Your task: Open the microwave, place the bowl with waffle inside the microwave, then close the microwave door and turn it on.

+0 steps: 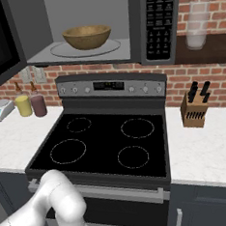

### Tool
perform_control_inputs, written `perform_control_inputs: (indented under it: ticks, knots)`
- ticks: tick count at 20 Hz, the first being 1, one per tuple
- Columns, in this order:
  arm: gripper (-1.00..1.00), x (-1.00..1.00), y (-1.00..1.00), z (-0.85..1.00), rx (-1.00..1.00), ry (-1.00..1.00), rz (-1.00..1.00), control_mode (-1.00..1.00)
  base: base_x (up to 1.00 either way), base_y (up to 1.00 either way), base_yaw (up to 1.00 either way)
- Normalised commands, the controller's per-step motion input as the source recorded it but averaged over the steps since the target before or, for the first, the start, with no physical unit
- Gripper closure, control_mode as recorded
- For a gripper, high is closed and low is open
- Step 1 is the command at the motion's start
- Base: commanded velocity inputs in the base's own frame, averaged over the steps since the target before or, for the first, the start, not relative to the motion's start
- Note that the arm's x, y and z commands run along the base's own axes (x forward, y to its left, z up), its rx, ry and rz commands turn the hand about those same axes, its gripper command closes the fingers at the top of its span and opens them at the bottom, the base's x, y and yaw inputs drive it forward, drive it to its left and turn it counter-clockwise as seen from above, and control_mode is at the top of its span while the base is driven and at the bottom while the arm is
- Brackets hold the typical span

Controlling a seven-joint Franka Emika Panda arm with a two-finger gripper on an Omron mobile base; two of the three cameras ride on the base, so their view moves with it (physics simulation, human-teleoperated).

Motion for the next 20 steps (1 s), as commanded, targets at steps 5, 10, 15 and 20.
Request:
perform_control_inputs:
  ticks: [5,10,15,20]
  knots:
    - [1.0,0.01,-0.01,0.62,0.0,0.0,0.0,-1.0,0.0,0.0,0.0]
    - [1.0,0.0,-0.33,0.58,0.04,0.0,0.0,-1.0,0.0,0.0,0.0]
    - [1.0,0.0,-0.73,0.51,0.12,0.0,0.0,-1.0,0.0,0.0,0.0]
    - [1.0,0.0,-0.92,0.51,0.18,0.0,0.0,-1.0,0.0,0.0,0.0]
